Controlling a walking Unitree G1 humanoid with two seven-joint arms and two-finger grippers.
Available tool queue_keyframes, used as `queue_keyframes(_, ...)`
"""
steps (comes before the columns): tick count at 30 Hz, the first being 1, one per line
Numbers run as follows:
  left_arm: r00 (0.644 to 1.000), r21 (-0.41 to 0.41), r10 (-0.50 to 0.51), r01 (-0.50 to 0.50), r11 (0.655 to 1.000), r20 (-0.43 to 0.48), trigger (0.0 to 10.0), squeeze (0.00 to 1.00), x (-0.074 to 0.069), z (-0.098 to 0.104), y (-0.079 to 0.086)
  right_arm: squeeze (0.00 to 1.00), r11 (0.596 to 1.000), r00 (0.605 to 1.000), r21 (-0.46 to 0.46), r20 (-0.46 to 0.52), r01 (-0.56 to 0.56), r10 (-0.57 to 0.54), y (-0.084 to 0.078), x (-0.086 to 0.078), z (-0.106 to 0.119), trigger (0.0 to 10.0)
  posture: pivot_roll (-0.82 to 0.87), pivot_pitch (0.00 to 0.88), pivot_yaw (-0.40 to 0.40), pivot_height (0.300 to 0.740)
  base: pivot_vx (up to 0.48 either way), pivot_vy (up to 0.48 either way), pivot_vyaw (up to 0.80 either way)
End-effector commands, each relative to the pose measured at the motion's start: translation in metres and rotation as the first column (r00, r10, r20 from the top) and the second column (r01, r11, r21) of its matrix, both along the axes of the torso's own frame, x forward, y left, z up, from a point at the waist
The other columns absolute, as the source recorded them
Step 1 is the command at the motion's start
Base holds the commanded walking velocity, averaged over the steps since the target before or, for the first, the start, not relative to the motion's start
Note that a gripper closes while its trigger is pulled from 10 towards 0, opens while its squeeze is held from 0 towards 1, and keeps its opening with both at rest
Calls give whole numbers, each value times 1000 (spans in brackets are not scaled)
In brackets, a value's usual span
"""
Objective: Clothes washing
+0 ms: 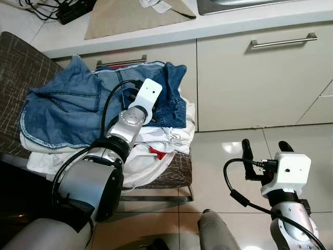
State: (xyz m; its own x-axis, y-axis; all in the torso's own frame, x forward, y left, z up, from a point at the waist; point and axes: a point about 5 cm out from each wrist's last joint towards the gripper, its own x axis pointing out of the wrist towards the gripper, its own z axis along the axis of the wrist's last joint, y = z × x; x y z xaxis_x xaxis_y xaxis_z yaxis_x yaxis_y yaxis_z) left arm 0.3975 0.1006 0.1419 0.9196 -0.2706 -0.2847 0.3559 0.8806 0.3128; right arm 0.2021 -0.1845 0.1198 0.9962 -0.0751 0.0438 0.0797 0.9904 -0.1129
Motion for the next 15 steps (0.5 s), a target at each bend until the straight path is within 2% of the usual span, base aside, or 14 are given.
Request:
queue_keyframes(1, 989, -24, -62, 59, 998, -132, 0, 0, -13, -29, -4, 0, 1000, 999, 14, -30, -18, 19, 3, 0, -5, 10000, -560, 178, 193, 740, 0, 0, 0)
queue_keyframes(7, 989, -40, -76, 71, 997, -129, 0, 0, -15, -30, -7, 0, 999, 998, 19, -37, -49, 49, 7, 4, -7, 10000, -546, 163, 183, 740, 0, 0, 0)
queue_keyframes(12, 989, -95, -60, 48, 994, -135, 0, 0, -15, -30, -8, 0, 998, 997, 18, -39, -63, 64, 9, 9, -8, 10000, -538, 147, 180, 740, 0, 0, 0)
queue_keyframes(15, 988, -191, -48, 20, 981, -145, 0, 0, -13, -26, -9, 0, 997, 997, 18, -41, -71, 72, 10, 10, -9, 10000, -537, 141, 179, 740, 0, 0, 0)
